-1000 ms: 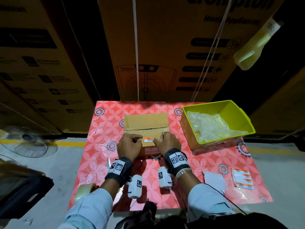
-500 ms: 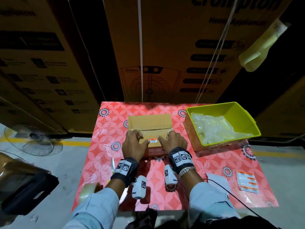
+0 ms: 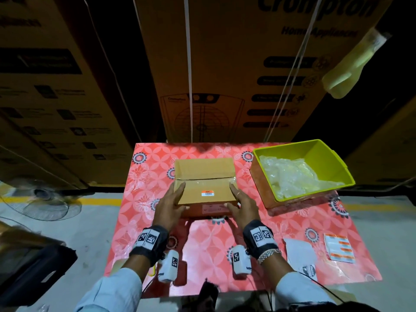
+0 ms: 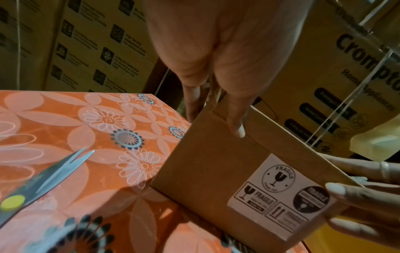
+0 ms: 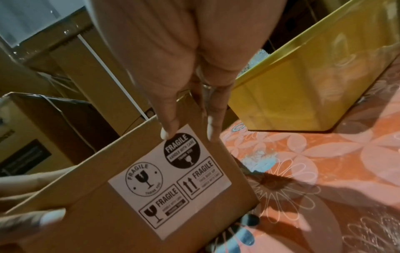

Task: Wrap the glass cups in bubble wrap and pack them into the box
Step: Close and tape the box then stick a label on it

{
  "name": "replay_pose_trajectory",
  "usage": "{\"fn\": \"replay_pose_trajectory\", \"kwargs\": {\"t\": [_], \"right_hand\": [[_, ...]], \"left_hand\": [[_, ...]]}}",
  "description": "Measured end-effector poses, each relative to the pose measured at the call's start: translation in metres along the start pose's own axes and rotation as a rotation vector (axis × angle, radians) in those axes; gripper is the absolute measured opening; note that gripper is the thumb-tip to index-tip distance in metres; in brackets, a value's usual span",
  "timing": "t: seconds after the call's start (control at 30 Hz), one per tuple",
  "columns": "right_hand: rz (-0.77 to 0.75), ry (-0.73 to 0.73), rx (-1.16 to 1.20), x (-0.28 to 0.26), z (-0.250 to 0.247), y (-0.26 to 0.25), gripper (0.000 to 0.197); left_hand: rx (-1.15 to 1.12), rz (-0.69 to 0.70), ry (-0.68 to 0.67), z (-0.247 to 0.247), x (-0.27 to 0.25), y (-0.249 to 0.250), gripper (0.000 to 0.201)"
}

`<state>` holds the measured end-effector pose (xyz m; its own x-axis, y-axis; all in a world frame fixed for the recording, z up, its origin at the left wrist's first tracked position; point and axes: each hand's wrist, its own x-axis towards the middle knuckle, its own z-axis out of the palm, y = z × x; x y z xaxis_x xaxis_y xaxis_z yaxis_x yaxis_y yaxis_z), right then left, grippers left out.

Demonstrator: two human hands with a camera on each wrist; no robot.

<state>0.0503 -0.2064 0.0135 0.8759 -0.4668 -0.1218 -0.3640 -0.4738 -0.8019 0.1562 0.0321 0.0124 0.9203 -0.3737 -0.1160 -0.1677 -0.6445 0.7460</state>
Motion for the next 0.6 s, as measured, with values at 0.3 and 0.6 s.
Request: {"fn": "replay_pose_trajectory", "kwargs": {"t": [0.3, 0.6], "right_hand": [[-0.039, -0.052, -0.140, 0.056, -0.008, -0.018, 0.073], [-0.007, -0.090, -0.124, 0.101, -0.017, -0.031, 0.071]], "left_hand": [[0.121, 0.066, -0.043, -0.017, 0.060, 0.009, 0.085], [0.129, 0.065, -0.047, -0.023, 0.111, 0.024, 0.085]]}}
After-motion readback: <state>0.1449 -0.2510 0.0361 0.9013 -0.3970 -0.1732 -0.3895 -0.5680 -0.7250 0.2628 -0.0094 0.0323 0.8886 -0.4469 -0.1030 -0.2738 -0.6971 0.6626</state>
